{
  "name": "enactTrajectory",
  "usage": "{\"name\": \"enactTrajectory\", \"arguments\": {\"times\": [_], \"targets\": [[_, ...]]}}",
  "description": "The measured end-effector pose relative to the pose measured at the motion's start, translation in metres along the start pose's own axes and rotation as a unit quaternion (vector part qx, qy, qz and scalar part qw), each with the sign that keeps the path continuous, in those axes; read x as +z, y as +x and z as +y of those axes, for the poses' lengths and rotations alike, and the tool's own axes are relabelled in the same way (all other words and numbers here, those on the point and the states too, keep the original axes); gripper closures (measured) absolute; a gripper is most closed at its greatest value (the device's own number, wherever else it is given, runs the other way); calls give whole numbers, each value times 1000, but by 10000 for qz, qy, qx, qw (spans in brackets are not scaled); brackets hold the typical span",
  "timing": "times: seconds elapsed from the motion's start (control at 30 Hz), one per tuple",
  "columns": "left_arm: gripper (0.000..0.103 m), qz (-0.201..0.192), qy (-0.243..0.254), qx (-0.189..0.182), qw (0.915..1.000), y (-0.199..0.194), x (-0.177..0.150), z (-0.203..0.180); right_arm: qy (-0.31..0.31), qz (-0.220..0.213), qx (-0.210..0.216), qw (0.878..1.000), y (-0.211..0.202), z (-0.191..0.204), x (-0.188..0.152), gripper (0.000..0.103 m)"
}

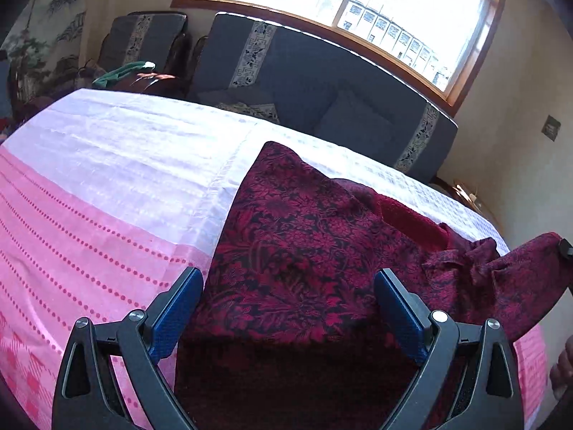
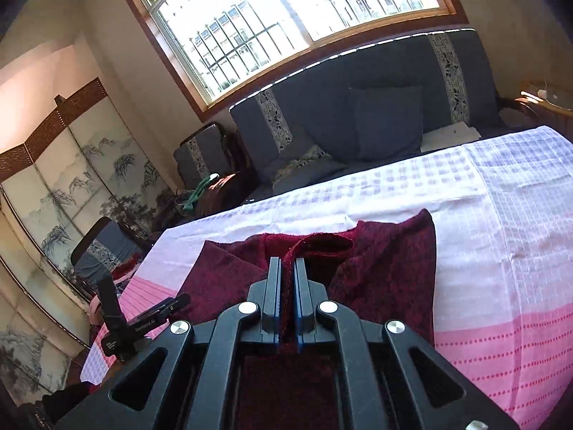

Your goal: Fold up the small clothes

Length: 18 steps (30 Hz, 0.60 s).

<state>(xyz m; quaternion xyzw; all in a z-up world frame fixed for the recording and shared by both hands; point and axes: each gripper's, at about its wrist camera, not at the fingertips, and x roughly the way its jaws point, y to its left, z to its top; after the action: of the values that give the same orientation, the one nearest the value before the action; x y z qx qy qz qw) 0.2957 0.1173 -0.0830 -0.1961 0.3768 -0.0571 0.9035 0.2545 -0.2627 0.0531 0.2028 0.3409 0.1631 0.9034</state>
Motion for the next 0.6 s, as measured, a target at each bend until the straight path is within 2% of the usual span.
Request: {"name": "enactTrajectory", "arguments": {"times": [0.1,0.13,0.2,0.3,0.37,0.47,0.53,0.6], "targets": [[7,69,-605,-113,9981,2,-3,22,83,301,-656,9974,23,-47,-12,96],[7,-12,-606,-77,9981,-1,-4,23,242,507,-726,9958,34,-64,-20,96],[7,-270,-403,-16,9988,-13,-6,16,588,751,-495,9942,47,-87,-32,96],[7,-583,196,-83,9981,-33,-7,-9,473,816,-374,9948,49,-86,-41,96],[7,-668,551,-387,9955,-42,-3,-28,322,795,-360,9957,48,-77,-38,96],[7,-486,808,-758,9927,-34,11,-53,110,695,-312,9970,48,-61,-31,96],[7,-280,649,-1023,9922,-16,25,-58,-198,608,-462,9969,46,-53,-28,96],[7,-7,542,-1177,9916,6,35,-59,-307,720,-717,9944,52,-57,-31,96]]}}
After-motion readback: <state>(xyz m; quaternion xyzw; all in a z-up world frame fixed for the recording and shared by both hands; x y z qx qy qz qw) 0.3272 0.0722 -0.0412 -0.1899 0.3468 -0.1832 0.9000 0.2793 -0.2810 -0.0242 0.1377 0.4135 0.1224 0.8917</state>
